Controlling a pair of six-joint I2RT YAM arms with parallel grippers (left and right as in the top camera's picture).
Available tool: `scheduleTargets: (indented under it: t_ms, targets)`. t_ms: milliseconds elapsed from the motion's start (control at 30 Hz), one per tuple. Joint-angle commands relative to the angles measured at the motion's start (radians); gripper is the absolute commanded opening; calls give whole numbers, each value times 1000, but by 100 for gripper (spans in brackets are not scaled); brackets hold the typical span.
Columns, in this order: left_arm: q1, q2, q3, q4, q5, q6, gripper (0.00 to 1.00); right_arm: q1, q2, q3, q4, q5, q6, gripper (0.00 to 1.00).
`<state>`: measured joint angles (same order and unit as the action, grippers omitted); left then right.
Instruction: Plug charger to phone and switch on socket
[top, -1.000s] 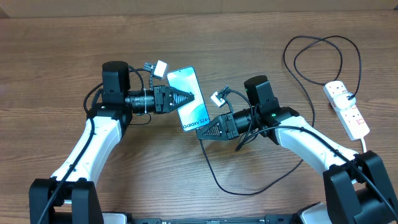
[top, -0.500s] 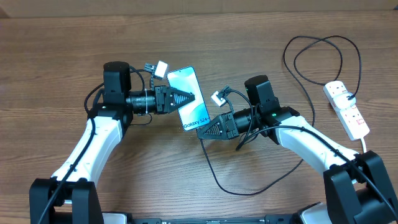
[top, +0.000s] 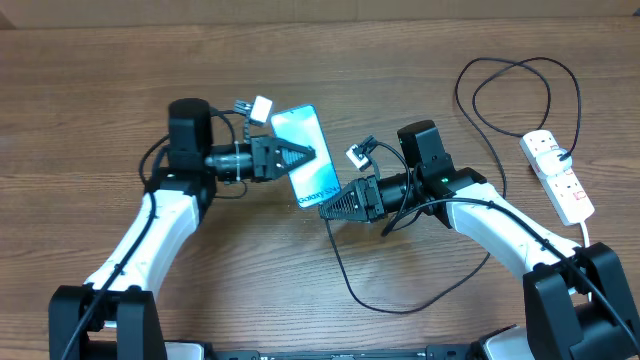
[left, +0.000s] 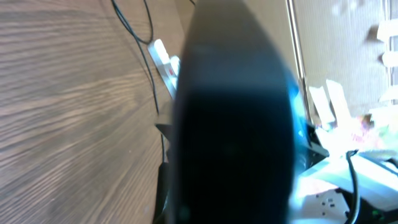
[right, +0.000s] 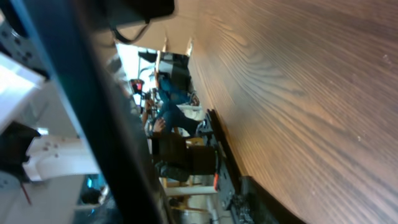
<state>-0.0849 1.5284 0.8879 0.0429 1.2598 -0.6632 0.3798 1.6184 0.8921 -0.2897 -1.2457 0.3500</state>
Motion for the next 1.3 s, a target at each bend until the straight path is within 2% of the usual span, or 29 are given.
scheduleTargets:
  t_ms: [0, 67, 100, 133, 167, 267, 433, 567, 667, 800, 967, 1133, 1200, 1267]
  targets:
    - [63, -3, 3, 12, 73, -19, 4, -4, -18, 19, -12, 14, -12, 57]
    - [98, -3, 3, 11, 105, -10, 4, -4, -18, 19, -21, 14, -29, 69]
    - [114, -3, 3, 11, 124, -10, 4, -4, -18, 19, -29, 14, -50, 79]
    - [127, -3, 3, 11, 141, -10, 4, -4, -18, 19, -35, 14, -70, 95]
    - [135, -3, 3, 11, 158, -10, 4, -4, -18, 19, -40, 14, -93, 100]
    - [135, -3, 3, 10, 188, -10, 4, -4, -18, 19, -46, 38, -150, 100]
    - [68, -2, 3, 1, 199, 13, 4, -17, -18, 19, -68, 212, -164, 100]
    - [5, -2, 3, -35, 135, 13, 4, -82, -26, 19, -116, 345, -195, 100]
    - [-24, -2, 3, -107, 73, 1, 4, -164, -56, 19, -173, 380, -195, 100]
    - [-28, -2, 3, -208, 64, -18, 4, -269, -132, 19, -281, 445, -195, 100]
    - [-43, -3, 3, -264, 76, -46, 4, -297, -227, 19, -435, 631, -182, 100]
    - [-107, -2, 3, -179, 227, -9, 4, -297, -281, 19, -511, 661, -95, 100]
    - [-129, -2, 3, -115, 234, -6, 4, -297, -281, 19, -541, 612, -35, 100]
    - [-139, 0, 3, -46, 233, -8, 4, -296, -281, 18, -573, 533, -36, 100]
